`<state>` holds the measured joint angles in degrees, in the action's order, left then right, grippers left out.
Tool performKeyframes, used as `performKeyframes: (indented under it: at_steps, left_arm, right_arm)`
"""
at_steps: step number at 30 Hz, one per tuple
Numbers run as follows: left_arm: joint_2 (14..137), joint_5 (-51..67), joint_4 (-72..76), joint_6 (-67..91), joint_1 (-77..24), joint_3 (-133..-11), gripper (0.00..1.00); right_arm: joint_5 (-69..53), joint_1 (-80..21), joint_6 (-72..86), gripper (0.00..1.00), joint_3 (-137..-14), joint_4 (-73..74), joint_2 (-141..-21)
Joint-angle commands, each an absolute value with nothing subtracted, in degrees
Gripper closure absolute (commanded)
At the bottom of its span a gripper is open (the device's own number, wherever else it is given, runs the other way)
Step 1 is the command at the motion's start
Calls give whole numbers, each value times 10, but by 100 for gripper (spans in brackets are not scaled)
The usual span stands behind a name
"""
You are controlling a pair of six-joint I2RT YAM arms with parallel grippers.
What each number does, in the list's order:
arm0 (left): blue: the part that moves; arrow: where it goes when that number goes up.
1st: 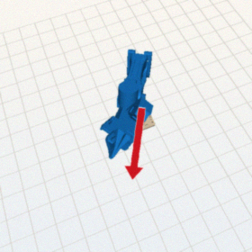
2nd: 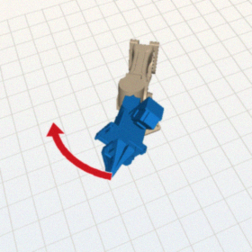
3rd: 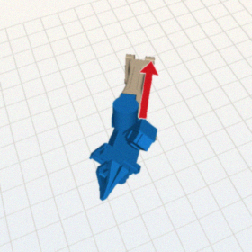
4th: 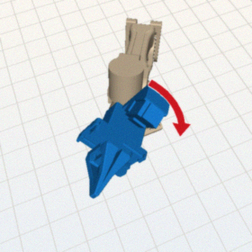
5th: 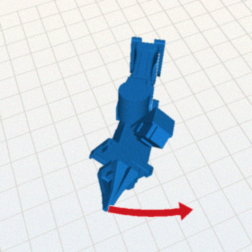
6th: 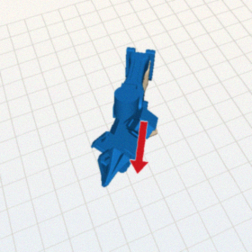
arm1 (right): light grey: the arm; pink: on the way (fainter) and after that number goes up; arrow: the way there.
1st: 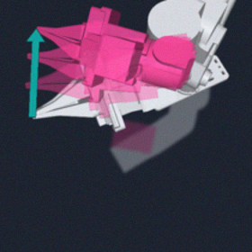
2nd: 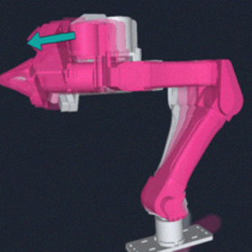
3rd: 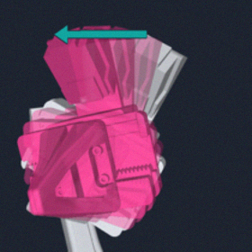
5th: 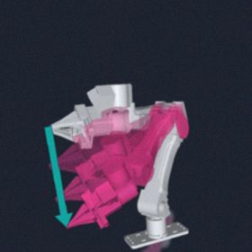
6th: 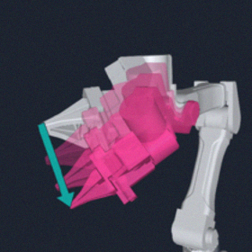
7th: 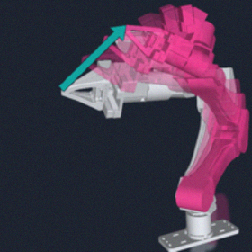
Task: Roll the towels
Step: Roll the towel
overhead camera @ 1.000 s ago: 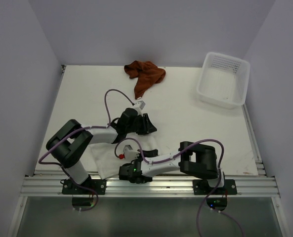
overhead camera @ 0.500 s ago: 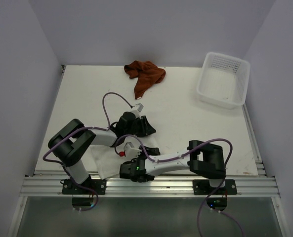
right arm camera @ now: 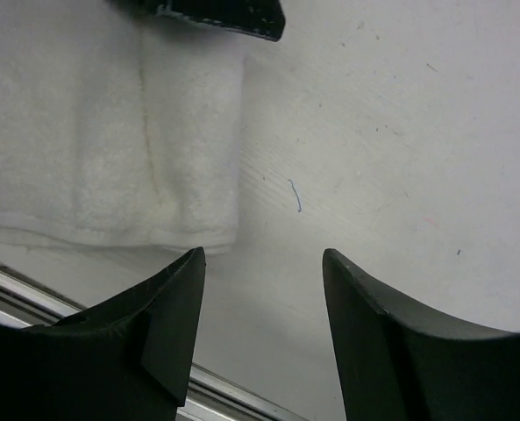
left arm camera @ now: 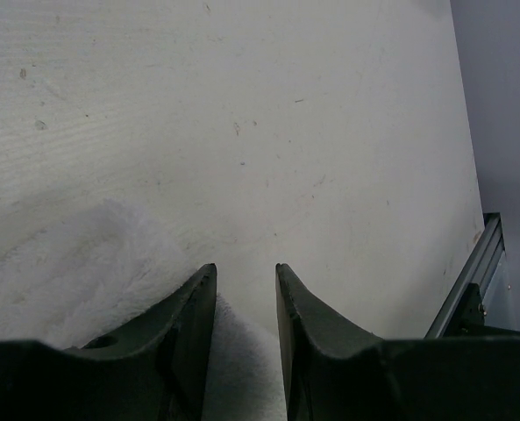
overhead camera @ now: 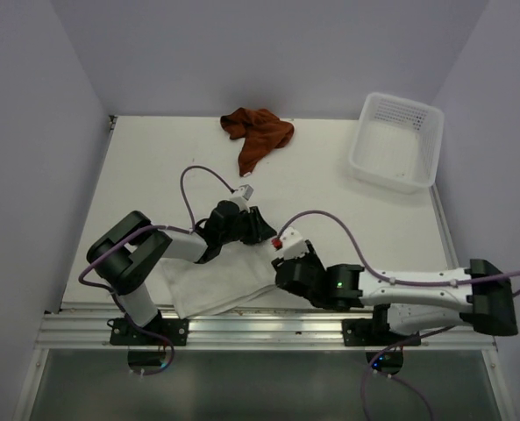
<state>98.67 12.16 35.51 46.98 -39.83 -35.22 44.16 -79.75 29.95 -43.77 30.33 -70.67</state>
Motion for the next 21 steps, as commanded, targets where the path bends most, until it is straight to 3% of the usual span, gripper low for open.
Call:
performKeyframes:
  at_steps: [1,5,10,21]
  left_arm:
    - [992,98,302,461,-399,-334,62]
    - [985,95,295,459,-399,-336,62]
    - [978,90,283,455,-398,-339,62]
    - [976,91,270,449,-398,-348,62]
  right_arm:
    - [299,-733,325,40,-361,134,-596]
    - [187,-629,373,39,-289,63,-534]
    - [66,-574,438,39,-243,-56,-569]
    - [16,-534,468,39,-184,-170,-671]
